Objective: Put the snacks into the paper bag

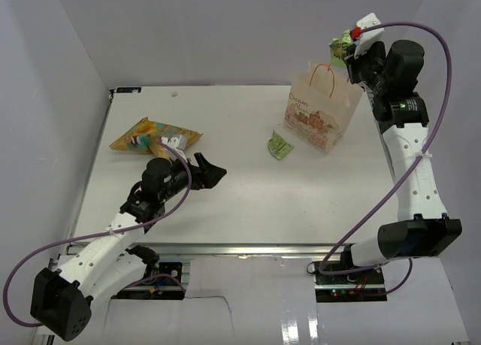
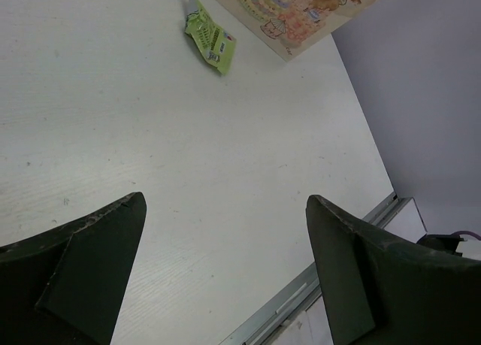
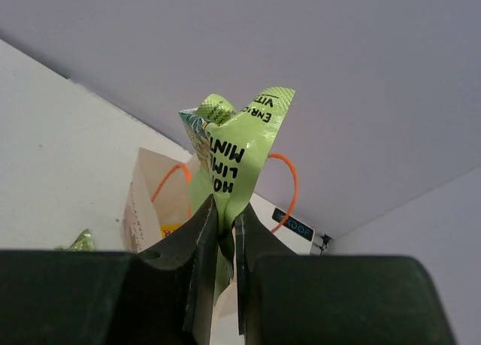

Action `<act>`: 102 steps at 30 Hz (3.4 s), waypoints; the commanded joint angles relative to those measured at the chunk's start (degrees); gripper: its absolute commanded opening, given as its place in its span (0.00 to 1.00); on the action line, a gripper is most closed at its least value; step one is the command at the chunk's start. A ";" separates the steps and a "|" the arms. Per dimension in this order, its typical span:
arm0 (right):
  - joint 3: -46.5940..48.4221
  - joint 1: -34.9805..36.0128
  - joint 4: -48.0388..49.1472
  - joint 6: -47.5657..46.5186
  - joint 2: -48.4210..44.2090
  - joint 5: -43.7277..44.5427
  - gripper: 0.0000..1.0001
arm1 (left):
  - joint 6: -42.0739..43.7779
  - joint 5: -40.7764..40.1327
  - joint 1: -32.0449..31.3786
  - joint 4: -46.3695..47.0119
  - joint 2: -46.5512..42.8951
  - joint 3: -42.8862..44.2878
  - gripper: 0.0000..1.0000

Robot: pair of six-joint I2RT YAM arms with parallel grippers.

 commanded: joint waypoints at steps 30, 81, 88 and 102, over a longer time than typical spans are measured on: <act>-1.03 3.47 -22.18 -23.70 -2.11 -39.26 0.65 | -1.10 -4.12 0.30 -3.39 -0.21 1.21 0.98; -15.96 22.95 7.13 21.53 36.39 25.82 0.40 | -4.88 -2.72 0.30 -2.95 -0.83 -2.13 0.98; -19.65 22.87 8.89 19.07 31.83 21.34 0.18 | -4.62 -2.28 0.30 -1.98 -2.14 -2.48 0.98; -18.47 14.00 0.28 -1.42 0.01 -34.86 0.08 | -3.12 -2.10 0.39 0.65 -5.57 -4.06 0.98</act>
